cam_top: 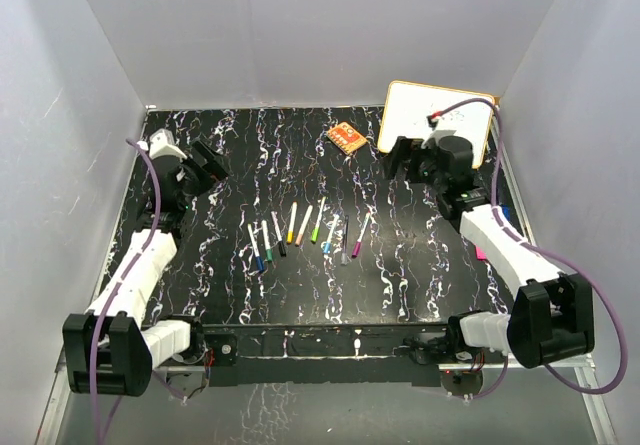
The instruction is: Open the pen caps
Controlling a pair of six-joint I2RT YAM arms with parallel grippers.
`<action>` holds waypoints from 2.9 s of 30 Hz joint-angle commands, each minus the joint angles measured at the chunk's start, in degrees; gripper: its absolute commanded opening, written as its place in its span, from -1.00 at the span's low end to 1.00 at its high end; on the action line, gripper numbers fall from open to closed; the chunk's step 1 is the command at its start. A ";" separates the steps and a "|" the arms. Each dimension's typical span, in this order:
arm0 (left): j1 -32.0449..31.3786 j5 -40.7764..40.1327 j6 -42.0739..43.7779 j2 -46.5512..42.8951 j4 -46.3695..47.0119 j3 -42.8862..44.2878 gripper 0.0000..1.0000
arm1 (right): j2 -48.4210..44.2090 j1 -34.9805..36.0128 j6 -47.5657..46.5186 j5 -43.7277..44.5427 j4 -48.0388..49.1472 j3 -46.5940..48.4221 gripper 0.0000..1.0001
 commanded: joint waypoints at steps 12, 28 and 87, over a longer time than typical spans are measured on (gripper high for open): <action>-19.38 -15.40 -4.42 1.08 -33.63 4.93 0.72 | 4.91 16.23 -2.50 16.03 -12.03 10.63 0.96; -22.24 -18.95 -6.47 4.60 -35.85 0.20 0.38 | 1.72 17.39 -1.36 15.15 -11.87 8.88 0.95; -26.02 -19.55 -7.08 21.99 -28.51 0.03 -1.00 | -1.00 17.41 -1.50 14.01 -12.46 3.94 0.96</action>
